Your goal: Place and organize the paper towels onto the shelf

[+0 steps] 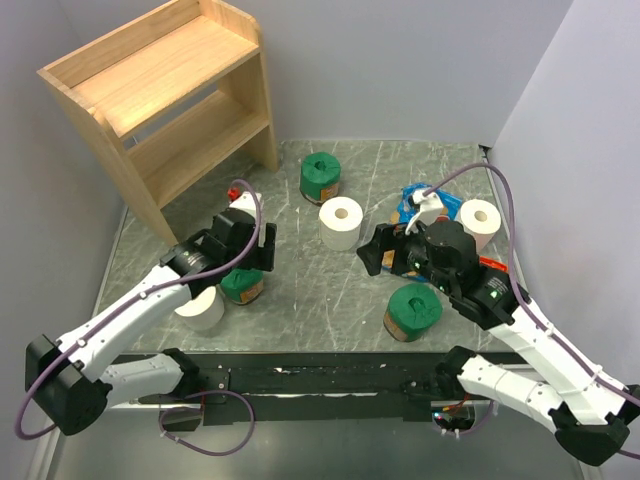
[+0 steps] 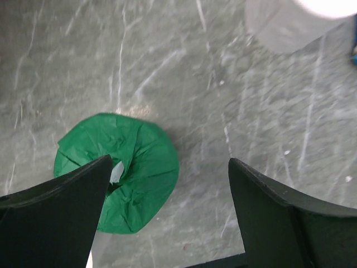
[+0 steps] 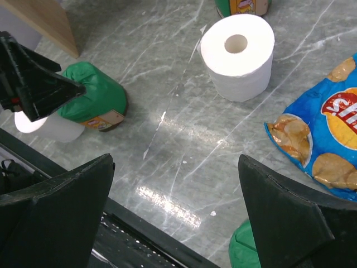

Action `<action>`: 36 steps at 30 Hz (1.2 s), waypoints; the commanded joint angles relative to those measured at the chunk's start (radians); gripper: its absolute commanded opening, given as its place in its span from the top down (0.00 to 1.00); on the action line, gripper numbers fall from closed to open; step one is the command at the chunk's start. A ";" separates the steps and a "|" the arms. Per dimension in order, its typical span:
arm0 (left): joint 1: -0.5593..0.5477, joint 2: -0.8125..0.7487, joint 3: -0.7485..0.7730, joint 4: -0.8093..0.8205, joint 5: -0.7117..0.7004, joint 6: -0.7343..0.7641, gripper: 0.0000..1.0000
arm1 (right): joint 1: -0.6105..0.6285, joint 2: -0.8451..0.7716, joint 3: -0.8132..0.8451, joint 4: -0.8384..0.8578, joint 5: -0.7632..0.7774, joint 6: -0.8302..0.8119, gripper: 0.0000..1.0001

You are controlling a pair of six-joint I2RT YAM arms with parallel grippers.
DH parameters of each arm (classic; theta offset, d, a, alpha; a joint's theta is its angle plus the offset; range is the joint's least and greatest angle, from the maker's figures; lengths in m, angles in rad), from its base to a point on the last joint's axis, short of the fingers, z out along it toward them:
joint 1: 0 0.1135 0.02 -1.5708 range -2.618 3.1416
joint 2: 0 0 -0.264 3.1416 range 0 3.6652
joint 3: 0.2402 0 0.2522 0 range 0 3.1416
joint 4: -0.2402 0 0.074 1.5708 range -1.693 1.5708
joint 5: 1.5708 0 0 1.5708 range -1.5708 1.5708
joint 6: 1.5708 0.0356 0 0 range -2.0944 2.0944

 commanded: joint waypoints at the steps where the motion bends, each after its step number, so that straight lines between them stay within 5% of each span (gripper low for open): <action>1: -0.003 0.017 0.038 -0.041 -0.037 -0.049 0.11 | 0.003 -0.042 -0.014 0.030 0.004 -0.039 0.01; 36: -0.003 0.238 -0.057 -0.052 -0.072 -0.116 0.33 | 0.003 -0.145 -0.068 0.020 0.060 -0.048 0.00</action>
